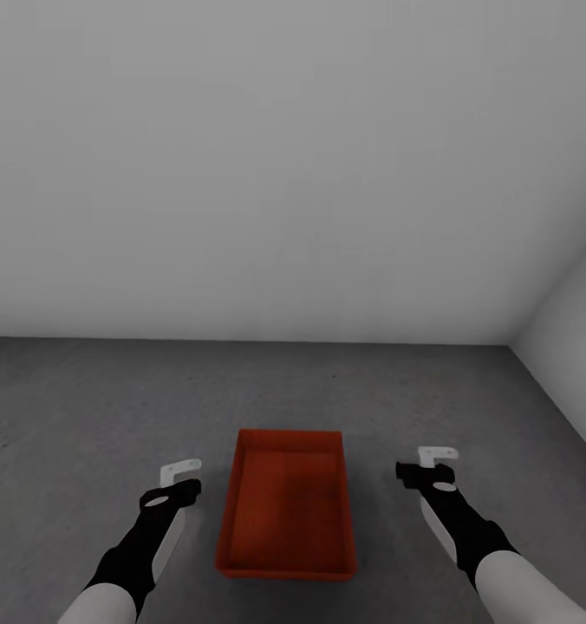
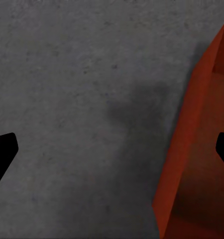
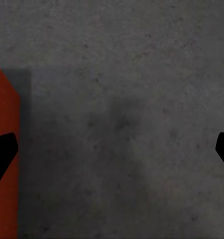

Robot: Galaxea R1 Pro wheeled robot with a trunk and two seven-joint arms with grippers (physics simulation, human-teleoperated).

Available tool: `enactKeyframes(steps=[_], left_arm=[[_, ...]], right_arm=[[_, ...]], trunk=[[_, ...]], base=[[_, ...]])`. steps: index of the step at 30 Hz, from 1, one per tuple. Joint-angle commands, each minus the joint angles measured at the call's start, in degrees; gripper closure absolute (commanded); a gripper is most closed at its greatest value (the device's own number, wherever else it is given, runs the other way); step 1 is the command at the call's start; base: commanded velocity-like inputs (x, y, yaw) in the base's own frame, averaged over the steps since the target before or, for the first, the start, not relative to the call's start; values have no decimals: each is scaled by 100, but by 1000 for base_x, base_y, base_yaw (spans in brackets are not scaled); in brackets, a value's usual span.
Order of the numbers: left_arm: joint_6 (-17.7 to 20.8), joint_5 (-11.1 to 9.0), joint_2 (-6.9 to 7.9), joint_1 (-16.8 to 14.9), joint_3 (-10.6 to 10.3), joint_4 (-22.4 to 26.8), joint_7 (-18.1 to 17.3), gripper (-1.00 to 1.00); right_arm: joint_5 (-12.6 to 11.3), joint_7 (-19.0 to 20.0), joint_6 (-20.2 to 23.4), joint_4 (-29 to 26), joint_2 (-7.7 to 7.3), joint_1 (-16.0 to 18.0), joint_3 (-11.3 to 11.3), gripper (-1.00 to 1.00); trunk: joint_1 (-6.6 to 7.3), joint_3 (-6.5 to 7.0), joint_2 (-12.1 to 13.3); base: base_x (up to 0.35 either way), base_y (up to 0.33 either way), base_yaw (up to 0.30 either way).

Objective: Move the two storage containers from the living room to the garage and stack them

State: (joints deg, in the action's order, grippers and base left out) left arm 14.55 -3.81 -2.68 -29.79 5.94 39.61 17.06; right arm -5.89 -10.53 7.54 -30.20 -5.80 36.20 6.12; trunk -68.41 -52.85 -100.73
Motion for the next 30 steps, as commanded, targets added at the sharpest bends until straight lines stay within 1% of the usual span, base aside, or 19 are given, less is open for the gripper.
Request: enactKeyframes(steps=[1, 21, 30], left_arm=[[23, -40, -4, -1, 9, 8, 17, -100], [-3, -40, -21, 2, 4, -5, 14, -100], [-14, -40, -11, -1, 4, -88, 8, -100]], right_arm=[[-60, -46, 19, -4, -5, 1, 51, -100], [-68, -47, -16, 43, 8, 1, 56, -100], [-78, -53, -16, 49, 15, 1, 57, -100]], trunk=[[23, 14, 40], [462, 373, 842], [660, 535, 1203]], base=[[0, 0, 0], [0, 0, 0], [0, 0, 0]])
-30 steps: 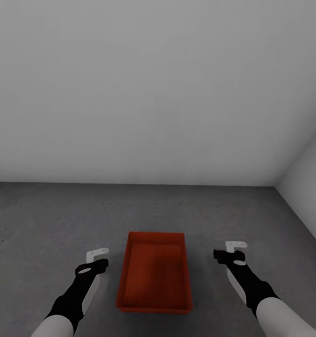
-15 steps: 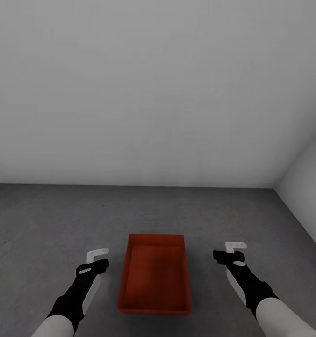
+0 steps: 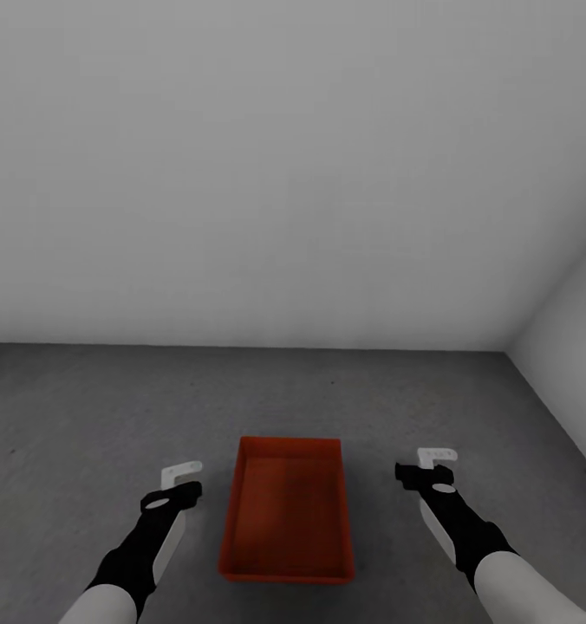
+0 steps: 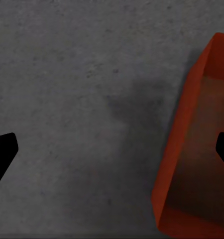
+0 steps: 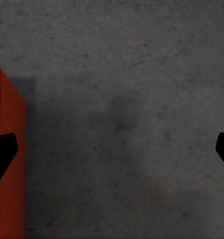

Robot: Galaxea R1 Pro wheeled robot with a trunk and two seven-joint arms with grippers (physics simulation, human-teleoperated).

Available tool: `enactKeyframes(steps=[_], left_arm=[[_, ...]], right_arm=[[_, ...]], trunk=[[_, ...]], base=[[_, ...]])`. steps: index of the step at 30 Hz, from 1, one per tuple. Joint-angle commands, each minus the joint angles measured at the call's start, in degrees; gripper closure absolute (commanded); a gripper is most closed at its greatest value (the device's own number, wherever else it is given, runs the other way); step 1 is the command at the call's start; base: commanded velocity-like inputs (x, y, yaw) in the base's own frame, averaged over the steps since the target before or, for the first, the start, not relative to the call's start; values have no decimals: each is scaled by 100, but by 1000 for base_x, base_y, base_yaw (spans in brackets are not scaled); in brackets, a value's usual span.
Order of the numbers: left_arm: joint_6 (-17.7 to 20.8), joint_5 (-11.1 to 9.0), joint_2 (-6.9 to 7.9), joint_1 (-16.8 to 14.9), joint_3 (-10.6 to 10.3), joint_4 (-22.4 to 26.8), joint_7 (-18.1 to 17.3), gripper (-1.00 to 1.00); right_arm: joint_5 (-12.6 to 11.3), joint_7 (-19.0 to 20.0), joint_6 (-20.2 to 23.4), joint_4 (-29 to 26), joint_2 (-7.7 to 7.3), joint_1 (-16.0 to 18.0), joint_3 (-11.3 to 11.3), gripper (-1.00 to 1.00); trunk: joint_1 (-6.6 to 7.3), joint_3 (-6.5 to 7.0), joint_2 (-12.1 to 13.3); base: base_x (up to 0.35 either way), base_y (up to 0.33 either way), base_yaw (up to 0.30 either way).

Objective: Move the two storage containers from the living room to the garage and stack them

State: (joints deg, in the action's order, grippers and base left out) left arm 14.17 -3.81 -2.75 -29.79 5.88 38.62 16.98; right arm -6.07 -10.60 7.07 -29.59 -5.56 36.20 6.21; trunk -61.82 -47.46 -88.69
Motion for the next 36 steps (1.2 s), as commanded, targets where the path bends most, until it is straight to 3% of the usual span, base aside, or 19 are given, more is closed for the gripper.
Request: enactKeyframes(steps=[1, 36], left_arm=[[24, -41, -1, -1, 10, 15, 16, -100], [24, -41, -2, 2, 10, 5, 25, -100]], right_arm=[[-60, -43, 31, -12, -9, 1, 48, -100], [-69, -36, 32, -12, -8, 1, 33, -100]], trunk=[[23, 14, 39], [792, 642, 1443]], base=[[0, 0, 0], [0, 0, 0]])
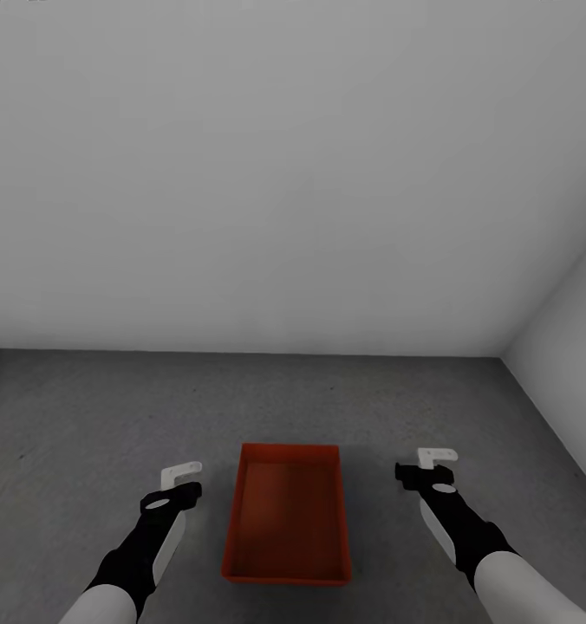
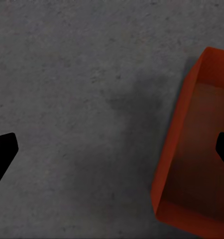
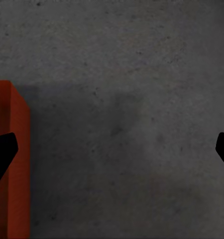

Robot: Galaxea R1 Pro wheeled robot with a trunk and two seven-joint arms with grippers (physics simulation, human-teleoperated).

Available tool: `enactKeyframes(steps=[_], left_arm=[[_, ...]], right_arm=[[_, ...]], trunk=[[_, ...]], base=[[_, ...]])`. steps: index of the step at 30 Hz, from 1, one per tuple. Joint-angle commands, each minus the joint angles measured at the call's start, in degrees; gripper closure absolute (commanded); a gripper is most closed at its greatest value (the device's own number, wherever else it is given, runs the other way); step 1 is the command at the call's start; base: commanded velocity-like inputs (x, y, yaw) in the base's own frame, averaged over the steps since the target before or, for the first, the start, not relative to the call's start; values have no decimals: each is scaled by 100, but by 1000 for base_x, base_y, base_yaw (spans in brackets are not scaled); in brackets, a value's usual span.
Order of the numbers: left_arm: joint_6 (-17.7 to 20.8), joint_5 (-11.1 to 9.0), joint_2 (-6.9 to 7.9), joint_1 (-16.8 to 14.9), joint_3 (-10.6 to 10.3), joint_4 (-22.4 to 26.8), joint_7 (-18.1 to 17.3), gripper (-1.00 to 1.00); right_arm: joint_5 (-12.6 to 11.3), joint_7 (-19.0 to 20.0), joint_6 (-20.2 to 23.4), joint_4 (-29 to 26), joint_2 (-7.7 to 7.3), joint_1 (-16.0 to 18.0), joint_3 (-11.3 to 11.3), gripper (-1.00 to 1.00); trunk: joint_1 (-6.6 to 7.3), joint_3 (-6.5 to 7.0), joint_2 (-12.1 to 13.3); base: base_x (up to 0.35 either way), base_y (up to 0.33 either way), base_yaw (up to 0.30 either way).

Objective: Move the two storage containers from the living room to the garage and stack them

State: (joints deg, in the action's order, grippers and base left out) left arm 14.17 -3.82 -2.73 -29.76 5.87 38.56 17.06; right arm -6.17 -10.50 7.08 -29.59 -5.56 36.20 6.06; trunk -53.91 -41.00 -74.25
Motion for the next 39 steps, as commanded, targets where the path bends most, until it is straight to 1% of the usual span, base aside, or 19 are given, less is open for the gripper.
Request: enactKeyframes(steps=[1, 39], left_arm=[[24, -40, -3, -1, 10, 11, 16, -100], [26, -22, -25, 1, 1, -19, 8, -100]], right_arm=[[-60, -46, 31, -12, -8, 1, 48, -100], [-66, -42, 47, 17, -15, 1, 45, -100]], trunk=[[23, 14, 39], [857, 696, 1563]], base=[[0, 0, 0], [0, 0, 0]])
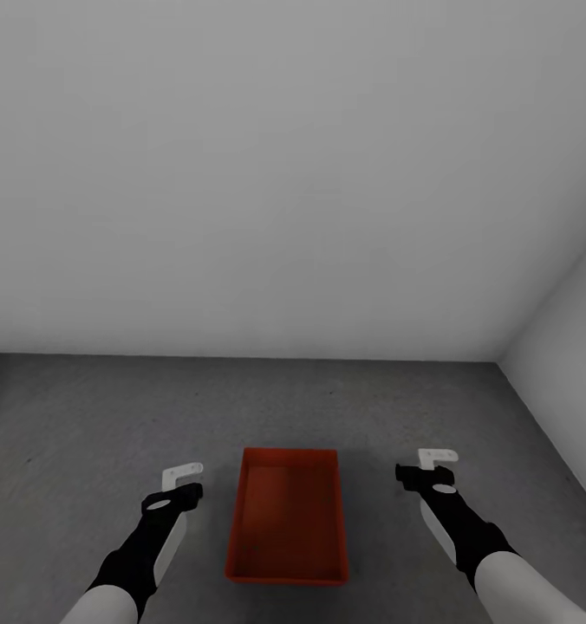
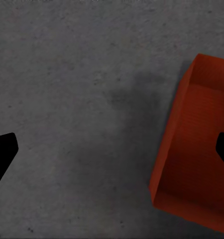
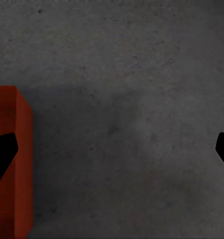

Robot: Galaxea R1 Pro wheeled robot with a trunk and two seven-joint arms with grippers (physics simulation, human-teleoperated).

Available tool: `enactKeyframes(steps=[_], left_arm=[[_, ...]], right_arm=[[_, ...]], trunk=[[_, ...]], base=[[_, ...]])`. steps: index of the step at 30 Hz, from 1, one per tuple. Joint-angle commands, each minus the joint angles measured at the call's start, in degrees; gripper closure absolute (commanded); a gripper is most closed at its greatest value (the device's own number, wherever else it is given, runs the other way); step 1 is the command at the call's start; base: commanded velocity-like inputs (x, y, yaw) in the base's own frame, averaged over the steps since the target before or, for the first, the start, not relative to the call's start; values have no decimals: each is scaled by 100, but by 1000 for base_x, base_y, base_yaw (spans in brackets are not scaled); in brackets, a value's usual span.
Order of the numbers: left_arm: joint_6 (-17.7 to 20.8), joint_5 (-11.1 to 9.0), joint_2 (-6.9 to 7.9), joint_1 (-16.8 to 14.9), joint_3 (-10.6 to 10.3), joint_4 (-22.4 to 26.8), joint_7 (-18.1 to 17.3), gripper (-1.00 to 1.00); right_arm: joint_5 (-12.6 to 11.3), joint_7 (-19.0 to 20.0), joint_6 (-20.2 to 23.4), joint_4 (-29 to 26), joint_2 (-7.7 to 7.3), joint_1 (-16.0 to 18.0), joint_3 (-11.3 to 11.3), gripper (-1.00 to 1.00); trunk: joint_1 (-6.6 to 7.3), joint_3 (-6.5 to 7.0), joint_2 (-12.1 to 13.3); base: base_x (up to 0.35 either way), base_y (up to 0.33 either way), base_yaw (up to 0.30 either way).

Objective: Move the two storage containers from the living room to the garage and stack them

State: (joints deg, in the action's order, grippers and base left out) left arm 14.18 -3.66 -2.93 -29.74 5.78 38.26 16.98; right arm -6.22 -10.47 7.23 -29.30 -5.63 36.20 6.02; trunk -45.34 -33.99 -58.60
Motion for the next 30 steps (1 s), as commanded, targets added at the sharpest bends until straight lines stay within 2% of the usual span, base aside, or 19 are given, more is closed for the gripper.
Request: enactKeyframes(steps=[1, 30], left_arm=[[26, -39, -4, -2, 11, 10, 16, -100], [23, -30, -23, 0, 10, -17, 16, -100]], right_arm=[[-61, -45, 32, -11, -8, 2, 49, -100], [-40, -56, 16, 152, 10, 2, 58, -100]], trunk=[[22, 13, 38], [659, 534, 1201]], base=[[0, 0, 0], [0, 0, 0]])
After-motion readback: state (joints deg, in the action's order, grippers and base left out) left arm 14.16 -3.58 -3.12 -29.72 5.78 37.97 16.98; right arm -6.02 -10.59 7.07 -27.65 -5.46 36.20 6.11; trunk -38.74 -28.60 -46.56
